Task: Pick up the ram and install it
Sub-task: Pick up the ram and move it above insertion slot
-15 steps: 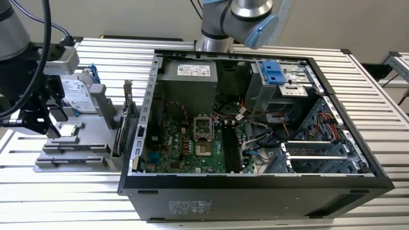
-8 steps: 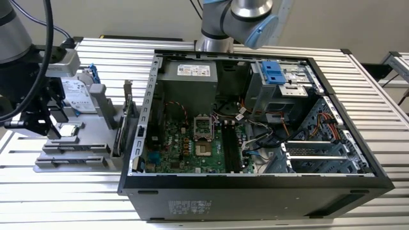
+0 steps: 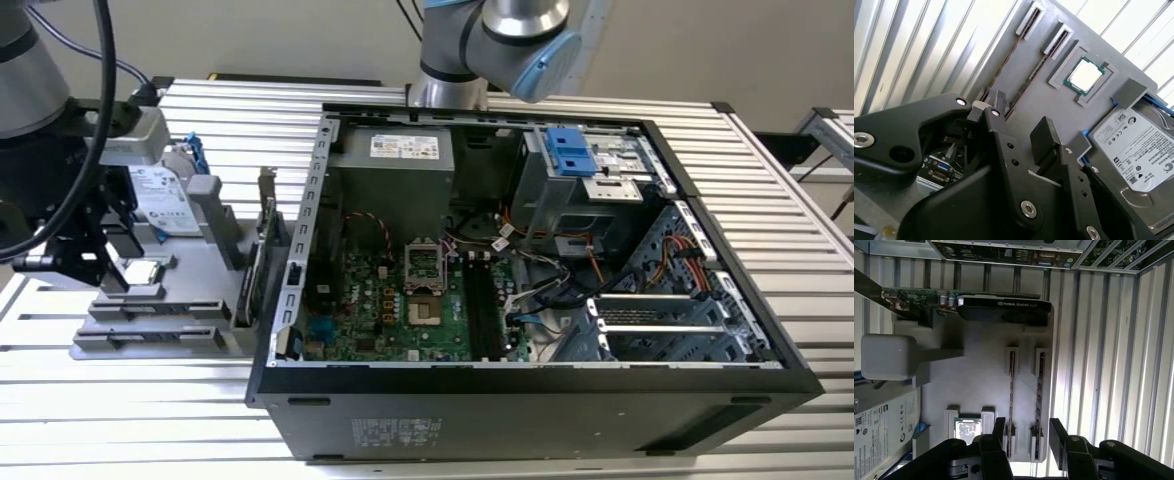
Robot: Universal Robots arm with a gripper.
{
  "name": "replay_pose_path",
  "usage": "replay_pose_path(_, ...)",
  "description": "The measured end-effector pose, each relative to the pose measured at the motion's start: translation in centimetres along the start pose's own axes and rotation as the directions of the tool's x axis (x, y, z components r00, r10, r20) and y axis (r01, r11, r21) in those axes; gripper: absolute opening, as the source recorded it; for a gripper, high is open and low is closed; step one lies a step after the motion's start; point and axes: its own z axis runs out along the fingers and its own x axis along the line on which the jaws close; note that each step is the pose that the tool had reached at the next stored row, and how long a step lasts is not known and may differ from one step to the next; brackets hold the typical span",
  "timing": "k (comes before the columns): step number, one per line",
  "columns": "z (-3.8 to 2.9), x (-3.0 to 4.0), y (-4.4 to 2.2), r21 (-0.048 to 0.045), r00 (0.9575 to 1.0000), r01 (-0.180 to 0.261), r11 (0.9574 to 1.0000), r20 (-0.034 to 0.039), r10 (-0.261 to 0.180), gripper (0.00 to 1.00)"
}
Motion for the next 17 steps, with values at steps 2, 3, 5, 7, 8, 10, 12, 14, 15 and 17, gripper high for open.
replay_pose_path(2,0.10,0.00,0.00,0.0008,1.0000,0.001,1.0000,0.0000,-0.001,1.00)
replay_pose_path(3,0.16,0.00,0.00,0.0012,1.0000,0.001,1.0000,0.0000,-0.001,1.00)
replay_pose_path(5,0.29,0.00,0.00,0.0020,1.0000,0.002,1.0000,0.0000,-0.002,1.00)
replay_pose_path(7,0.43,0.00,0.00,0.0028,1.0000,0.003,1.0000,-0.0001,-0.003,1.00)
replay_pose_path(8,0.50,0.00,0.00,0.0031,1.0000,0.003,1.0000,-0.0001,-0.003,1.00)
replay_pose_path(10,0.64,-0.01,0.01,0.0038,1.0000,0.003,1.0000,-0.0001,-0.003,1.00)
replay_pose_path(12,0.76,-0.01,0.01,0.0043,1.0000,0.004,1.0000,-0.0001,-0.004,1.00)
replay_pose_path(14,0.85,-0.04,0.01,0.0046,1.0000,0.005,1.0000,0.0000,-0.005,1.00)
replay_pose_path(15,0.90,-0.08,0.01,0.0046,1.0000,0.005,1.0000,-0.0001,-0.005,1.00)
replay_pose_path(17,1.01,-0.13,0.01,0.0062,1.0000,0.005,1.0000,-0.0003,-0.005,1.00)
